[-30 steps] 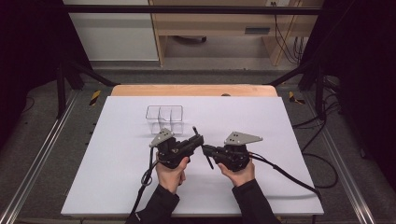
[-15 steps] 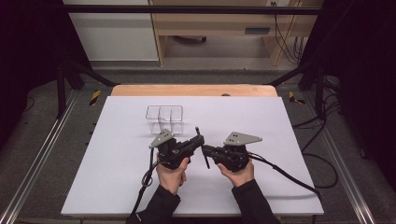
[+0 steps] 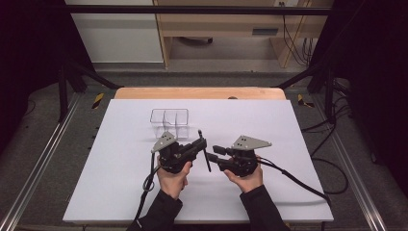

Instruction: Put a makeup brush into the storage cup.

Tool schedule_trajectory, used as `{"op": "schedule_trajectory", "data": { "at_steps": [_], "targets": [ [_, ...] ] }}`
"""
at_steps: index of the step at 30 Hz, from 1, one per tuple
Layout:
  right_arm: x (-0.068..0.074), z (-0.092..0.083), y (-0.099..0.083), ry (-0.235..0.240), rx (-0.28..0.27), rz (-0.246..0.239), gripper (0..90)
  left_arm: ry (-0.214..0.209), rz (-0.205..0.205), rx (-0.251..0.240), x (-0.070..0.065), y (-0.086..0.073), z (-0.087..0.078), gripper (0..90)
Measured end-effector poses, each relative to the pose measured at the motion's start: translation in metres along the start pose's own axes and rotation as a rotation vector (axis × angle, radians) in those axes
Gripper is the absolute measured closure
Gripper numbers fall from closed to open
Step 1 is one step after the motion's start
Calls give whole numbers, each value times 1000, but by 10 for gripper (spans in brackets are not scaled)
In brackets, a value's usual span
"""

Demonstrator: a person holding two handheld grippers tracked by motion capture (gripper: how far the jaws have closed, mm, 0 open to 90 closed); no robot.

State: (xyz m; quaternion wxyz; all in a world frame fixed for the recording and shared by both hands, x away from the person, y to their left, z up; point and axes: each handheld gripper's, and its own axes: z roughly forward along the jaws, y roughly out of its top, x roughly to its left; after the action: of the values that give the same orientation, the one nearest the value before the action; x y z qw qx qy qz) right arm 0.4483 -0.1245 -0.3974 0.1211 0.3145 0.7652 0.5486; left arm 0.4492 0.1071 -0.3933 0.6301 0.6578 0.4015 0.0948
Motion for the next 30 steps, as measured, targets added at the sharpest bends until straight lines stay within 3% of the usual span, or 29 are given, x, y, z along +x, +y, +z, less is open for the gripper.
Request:
{"op": "schedule_trajectory", "data": {
  "at_steps": [10, 17, 30],
  "targets": [
    [-6, -8, 1, -80, 0, -24, 362, 26, 57, -11, 5, 8, -14, 826],
    [-15, -17, -1, -122, -9, 5, 269, 55, 91, -19, 12, 15, -29, 826],
    [-25, -29, -11, -207, 43, 10, 128, 112, 118, -27, 28, 27, -55, 825]
  ]
}}
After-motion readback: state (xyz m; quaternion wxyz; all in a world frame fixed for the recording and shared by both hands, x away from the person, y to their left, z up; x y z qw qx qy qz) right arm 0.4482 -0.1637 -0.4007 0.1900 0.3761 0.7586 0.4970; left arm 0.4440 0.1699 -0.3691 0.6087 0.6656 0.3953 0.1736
